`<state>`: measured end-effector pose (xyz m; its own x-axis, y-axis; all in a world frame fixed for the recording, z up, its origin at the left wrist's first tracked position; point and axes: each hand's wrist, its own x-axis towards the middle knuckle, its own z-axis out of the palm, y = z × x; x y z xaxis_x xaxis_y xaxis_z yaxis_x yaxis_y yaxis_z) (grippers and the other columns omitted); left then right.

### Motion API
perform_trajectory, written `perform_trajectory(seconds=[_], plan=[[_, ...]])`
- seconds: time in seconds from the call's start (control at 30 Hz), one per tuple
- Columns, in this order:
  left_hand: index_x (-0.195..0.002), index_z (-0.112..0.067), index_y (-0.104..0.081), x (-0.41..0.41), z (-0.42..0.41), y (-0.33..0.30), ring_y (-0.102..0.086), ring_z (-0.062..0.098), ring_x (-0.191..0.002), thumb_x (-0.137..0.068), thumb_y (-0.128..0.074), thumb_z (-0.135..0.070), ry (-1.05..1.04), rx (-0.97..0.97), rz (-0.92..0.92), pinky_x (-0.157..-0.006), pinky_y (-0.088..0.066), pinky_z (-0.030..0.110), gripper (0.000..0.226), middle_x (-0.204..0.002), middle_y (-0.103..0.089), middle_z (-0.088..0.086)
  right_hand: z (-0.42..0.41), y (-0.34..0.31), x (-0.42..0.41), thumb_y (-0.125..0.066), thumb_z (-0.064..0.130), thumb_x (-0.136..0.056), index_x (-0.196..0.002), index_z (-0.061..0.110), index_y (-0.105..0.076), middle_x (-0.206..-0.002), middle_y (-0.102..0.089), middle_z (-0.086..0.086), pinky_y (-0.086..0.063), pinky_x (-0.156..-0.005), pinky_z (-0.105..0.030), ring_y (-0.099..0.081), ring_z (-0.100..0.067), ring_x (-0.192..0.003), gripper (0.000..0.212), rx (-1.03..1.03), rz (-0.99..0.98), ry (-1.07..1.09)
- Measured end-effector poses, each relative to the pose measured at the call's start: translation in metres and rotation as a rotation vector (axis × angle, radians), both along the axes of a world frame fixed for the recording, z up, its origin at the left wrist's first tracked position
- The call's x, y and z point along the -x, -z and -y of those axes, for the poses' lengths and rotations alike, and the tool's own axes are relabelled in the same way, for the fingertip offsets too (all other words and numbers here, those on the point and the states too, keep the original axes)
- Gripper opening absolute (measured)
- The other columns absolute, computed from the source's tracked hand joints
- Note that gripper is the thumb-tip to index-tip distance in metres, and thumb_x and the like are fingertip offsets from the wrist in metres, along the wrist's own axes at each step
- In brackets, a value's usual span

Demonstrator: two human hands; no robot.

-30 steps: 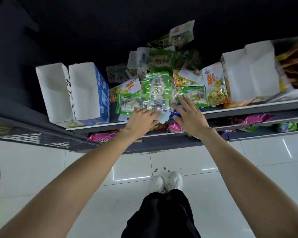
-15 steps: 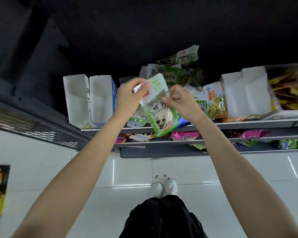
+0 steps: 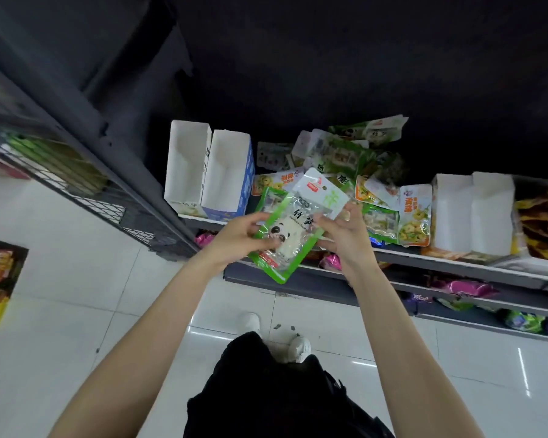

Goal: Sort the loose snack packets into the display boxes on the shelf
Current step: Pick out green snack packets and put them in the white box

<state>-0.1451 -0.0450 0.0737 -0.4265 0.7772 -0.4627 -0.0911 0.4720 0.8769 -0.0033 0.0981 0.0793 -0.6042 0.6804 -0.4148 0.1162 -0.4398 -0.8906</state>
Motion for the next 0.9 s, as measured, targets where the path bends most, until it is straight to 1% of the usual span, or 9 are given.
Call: perform_trajectory(seconds=[0.1, 0.27, 0.37, 0.47, 0.53, 0.63, 0.73, 0.83, 0.9], plan=[[-0.127, -0.011, -0.054, 0.021, 0.022, 0.006, -0.063, 0.014, -0.104, -0.077, -0.076, -0.013, 0.081, 0.010, -0.133, -0.090, -0.052, 0.037, 0.055, -0.116, -0.067, 0.005, 0.001, 0.003, 0.010, -0.072, 0.014, -0.082, -0.126, 0.025, -0.038, -0.107, -0.065, 0.004, -0.055, -0.065, -0.025, -0.068, -0.021, -0.094, 0.056, -0.173, 0.056, -0.072], [-0.123, -0.021, -0.059, 0.062, 0.052, 0.014, -0.064, 0.010, -0.103, -0.077, -0.076, -0.015, 0.194, 0.027, -0.321, -0.090, -0.052, 0.031, 0.050, -0.110, -0.068, -0.005, 0.010, 0.002, 0.035, -0.072, 0.013, -0.081, -0.107, 0.013, -0.064, -0.106, -0.069, -0.006, -0.057, -0.064, -0.027, -0.070, -0.017, -0.083, 0.027, -0.383, 0.153, -0.388], [-0.124, -0.028, -0.059, 0.086, 0.069, 0.024, -0.061, 0.005, -0.102, -0.081, -0.071, -0.024, -0.025, -0.056, -0.695, -0.089, -0.047, 0.023, 0.044, -0.111, -0.067, -0.011, 0.024, -0.004, 0.065, -0.066, 0.013, -0.086, -0.098, 0.023, -0.070, -0.102, -0.071, 0.002, -0.057, -0.070, -0.029, -0.068, -0.011, -0.085, 0.016, -0.679, 0.132, -0.355], [-0.119, -0.020, -0.061, 0.113, 0.092, 0.049, -0.058, 0.014, -0.106, -0.088, -0.061, -0.018, -0.398, -0.034, -0.866, -0.091, -0.045, 0.028, 0.031, -0.114, -0.065, -0.006, 0.039, -0.015, 0.101, -0.062, 0.007, -0.088, -0.092, 0.030, -0.069, -0.097, -0.070, 0.009, -0.058, -0.064, -0.024, -0.068, -0.006, -0.082, 0.024, -0.672, 0.011, -0.178], [-0.120, -0.018, -0.060, 0.130, 0.103, 0.067, -0.057, 0.022, -0.106, -0.089, -0.060, -0.017, -0.452, 0.124, -0.907, -0.087, -0.046, 0.034, 0.031, -0.113, -0.063, 0.002, 0.044, -0.015, 0.129, -0.062, 0.011, -0.089, -0.095, 0.032, -0.067, -0.096, -0.065, 0.020, -0.058, -0.063, -0.024, -0.066, 0.002, -0.070, 0.022, -0.639, -0.003, -0.065], [-0.127, -0.021, -0.054, 0.148, 0.109, 0.084, -0.053, 0.027, -0.112, -0.090, -0.056, -0.019, -0.326, 0.256, -0.908, -0.085, -0.047, 0.041, 0.038, -0.120, -0.058, 0.006, 0.046, -0.003, 0.179, -0.063, 0.013, -0.089, -0.107, 0.022, -0.069, -0.102, -0.066, 0.015, -0.058, -0.076, -0.037, -0.068, -0.009, -0.085, 0.020, -0.660, 0.031, -0.024], [-0.136, -0.020, -0.047, 0.159, 0.110, 0.092, -0.048, 0.029, -0.116, -0.093, -0.051, -0.021, -0.148, 0.344, -0.965, -0.089, -0.047, 0.043, 0.043, -0.130, -0.052, 0.005, 0.054, 0.010, 0.221, -0.060, 0.003, -0.087, -0.103, 0.010, -0.072, -0.097, -0.067, 0.010, -0.053, -0.087, -0.036, -0.064, -0.006, -0.091, 0.021, -0.864, 0.090, -0.049], [-0.134, -0.020, -0.049, 0.165, 0.111, 0.094, -0.050, 0.026, -0.111, -0.094, -0.046, -0.016, -0.092, 0.375, -1.065, -0.082, -0.049, 0.040, 0.041, -0.129, -0.052, 0.001, 0.064, 0.019, 0.247, -0.054, -0.002, -0.083, -0.100, 0.012, -0.073, -0.092, -0.073, 0.002, -0.054, -0.076, -0.033, -0.068, -0.016, -0.080, 0.030, -1.146, 0.132, -0.131], [-0.132, -0.019, -0.051, 0.168, 0.113, 0.097, -0.051, 0.024, -0.108, -0.093, -0.046, -0.014, -0.045, 0.386, -1.135, -0.077, -0.050, 0.037, 0.040, -0.127, -0.053, -0.002, 0.072, 0.027, 0.257, -0.051, -0.006, -0.082, -0.107, 0.016, -0.071, -0.097, -0.073, -0.004, -0.056, -0.068, -0.036, -0.070, -0.025, -0.079, 0.039, -1.400, 0.189, -0.361]])
